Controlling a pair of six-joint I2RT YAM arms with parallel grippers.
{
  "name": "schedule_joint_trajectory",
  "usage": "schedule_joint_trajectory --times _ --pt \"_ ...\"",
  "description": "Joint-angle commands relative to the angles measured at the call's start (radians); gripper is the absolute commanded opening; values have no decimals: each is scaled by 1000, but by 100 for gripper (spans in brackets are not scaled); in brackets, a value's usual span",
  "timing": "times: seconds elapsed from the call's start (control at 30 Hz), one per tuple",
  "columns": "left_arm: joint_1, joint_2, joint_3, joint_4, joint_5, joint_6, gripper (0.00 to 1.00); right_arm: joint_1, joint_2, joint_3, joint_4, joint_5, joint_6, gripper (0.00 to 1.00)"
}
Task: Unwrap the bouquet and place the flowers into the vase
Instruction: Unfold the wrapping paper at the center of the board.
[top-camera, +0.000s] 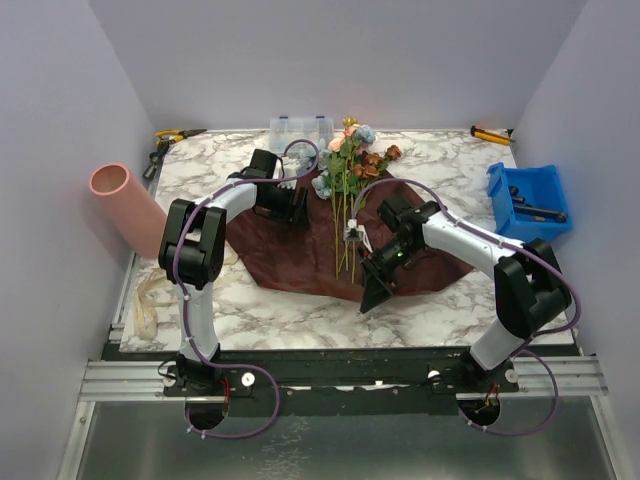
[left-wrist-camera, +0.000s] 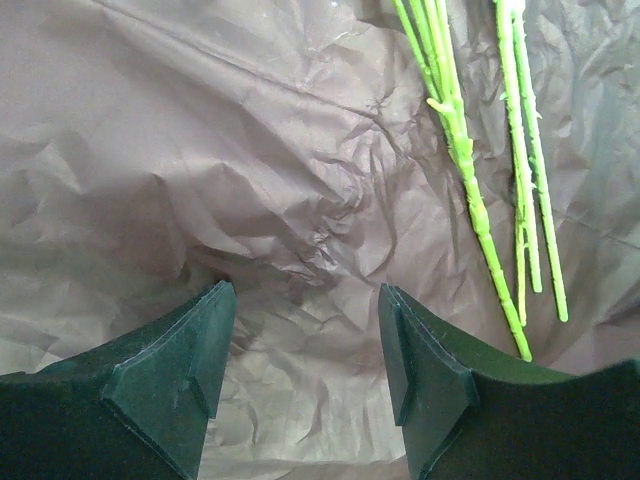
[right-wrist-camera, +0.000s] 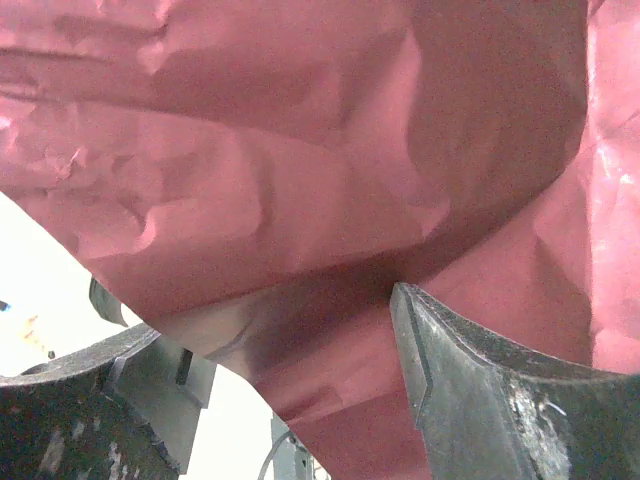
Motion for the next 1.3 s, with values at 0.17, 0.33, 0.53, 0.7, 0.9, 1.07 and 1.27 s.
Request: schedule_joint_trajectory --times 0.17,0.33,0.53,0.7,0.9,1.07,1.27 --pt "-25 -236 -80 0 146 64 67 31 36 -42 -54 60 -80 78" --pt "-60 -381 -222 -30 225 145 69 39 28 -45 -57 67 -79 82" --pt "-160 -496 -407 -75 204 299 69 40 -20 -56 -34 46 -51 88" --pt "-220 -537 -499 -114 117 426 69 40 -79 -42 -50 49 -37 92" --pt "-228 -554 -581 -120 45 523 71 39 -180 -4 -142 -3 -73 93" --pt "-264 -573 -635 -110 -16 565 74 21 -238 -3 -121 63 -35 91" --pt "-372 -612 -712 -10 -241 558 76 17 -238 -53 88 416 124 87"
